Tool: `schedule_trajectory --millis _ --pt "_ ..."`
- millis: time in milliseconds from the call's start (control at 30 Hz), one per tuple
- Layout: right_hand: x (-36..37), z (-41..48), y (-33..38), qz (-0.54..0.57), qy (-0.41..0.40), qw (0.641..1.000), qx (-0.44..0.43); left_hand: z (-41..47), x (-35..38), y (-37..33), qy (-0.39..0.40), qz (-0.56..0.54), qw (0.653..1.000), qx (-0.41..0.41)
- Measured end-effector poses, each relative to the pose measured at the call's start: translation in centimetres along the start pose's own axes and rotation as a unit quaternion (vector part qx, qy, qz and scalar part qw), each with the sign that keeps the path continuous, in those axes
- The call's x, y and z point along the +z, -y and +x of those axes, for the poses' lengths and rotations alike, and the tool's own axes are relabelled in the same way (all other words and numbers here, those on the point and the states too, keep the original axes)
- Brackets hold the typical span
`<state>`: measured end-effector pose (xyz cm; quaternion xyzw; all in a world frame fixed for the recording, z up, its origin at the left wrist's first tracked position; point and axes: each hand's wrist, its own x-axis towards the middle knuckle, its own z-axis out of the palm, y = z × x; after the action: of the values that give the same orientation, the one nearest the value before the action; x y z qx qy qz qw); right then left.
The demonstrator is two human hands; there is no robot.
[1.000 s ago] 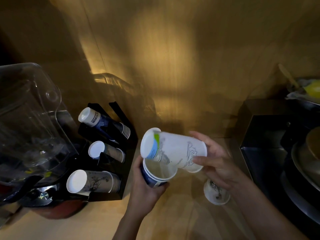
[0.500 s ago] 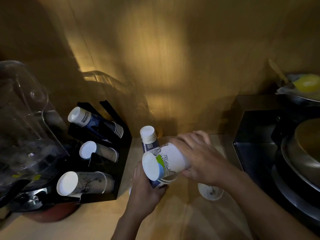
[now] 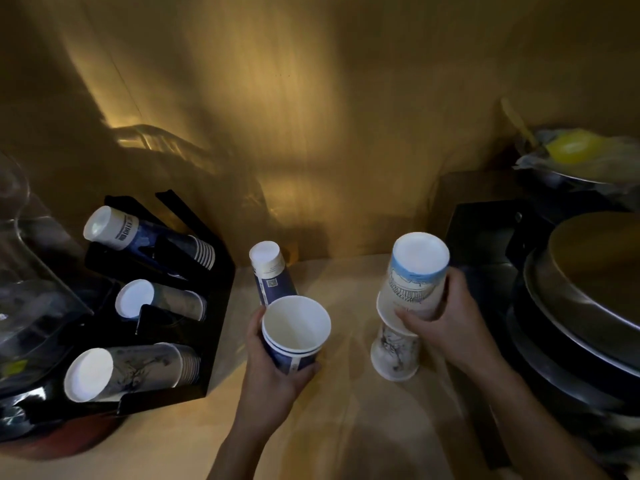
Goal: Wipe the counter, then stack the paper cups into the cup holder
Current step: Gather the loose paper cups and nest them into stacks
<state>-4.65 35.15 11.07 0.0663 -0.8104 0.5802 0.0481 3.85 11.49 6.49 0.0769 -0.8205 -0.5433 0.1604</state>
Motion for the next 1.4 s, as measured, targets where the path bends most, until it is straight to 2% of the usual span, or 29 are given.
schedule_trajectory --millis 133,267,333,400,533,600,667,767,833,933,1167,1300,1400 --pt "0.5 -0.7 -3.2 -0.051 -0.02 0.998 0.037 0.3 0.9 0.3 0.016 -0.018 1.0 -0.018" --pt "1.8 -2.0 -6.9 -0.077 0.1 0.987 0.099 0.3 1.3 0.2 0.029 -0.028 0.998 -0.037" --pt "2.2 -2.3 -8.8 -0.17 0.158 0.958 0.166 0.1 1.3 0.2 0.04 -0.029 0.998 -0.046" --pt "2.1 -2.4 -10.0 -0.267 0.18 0.924 0.207 0.0 1.2 0.2 0.051 -0.031 0.997 -0.054" --pt "1.9 -2.9 -10.1 -0.387 0.267 0.864 0.181 -0.1 0.8 0.3 0.059 -0.027 0.995 -0.075" --pt "2.1 -2.9 -8.7 -0.396 0.33 0.844 0.145 -0.1 0.8 0.4 0.066 -0.021 0.994 -0.088" --pt "2.7 -2.8 -6.8 -0.339 0.357 0.865 0.089 -0.2 0.7 0.4 0.072 -0.012 0.992 -0.098" --pt "3.8 -2.5 -3.0 -0.187 0.246 0.951 0.005 -0.3 0.6 0.4 0.075 0.002 0.991 -0.113" --pt "4.3 -2.1 -0.8 -0.082 0.188 0.978 -0.047 -0.2 0.5 0.5 0.075 0.01 0.99 -0.115" --pt "5.5 -1.6 1.7 -0.015 0.224 0.97 -0.092 -0.2 0.4 0.5 0.074 0.01 0.991 -0.112" --pt "8.5 -0.8 2.7 -0.025 0.305 0.941 -0.146 0.2 0.5 -0.7 0.056 0.013 0.997 -0.058" --pt "9.0 -0.4 2.9 -0.042 0.296 0.941 -0.162 0.5 0.1 -1.1 0.047 0.026 0.997 -0.059" --pt "9.1 0.0 3.3 -0.099 0.265 0.932 -0.227 0.9 -0.1 -1.4 0.056 0.007 0.996 -0.067"
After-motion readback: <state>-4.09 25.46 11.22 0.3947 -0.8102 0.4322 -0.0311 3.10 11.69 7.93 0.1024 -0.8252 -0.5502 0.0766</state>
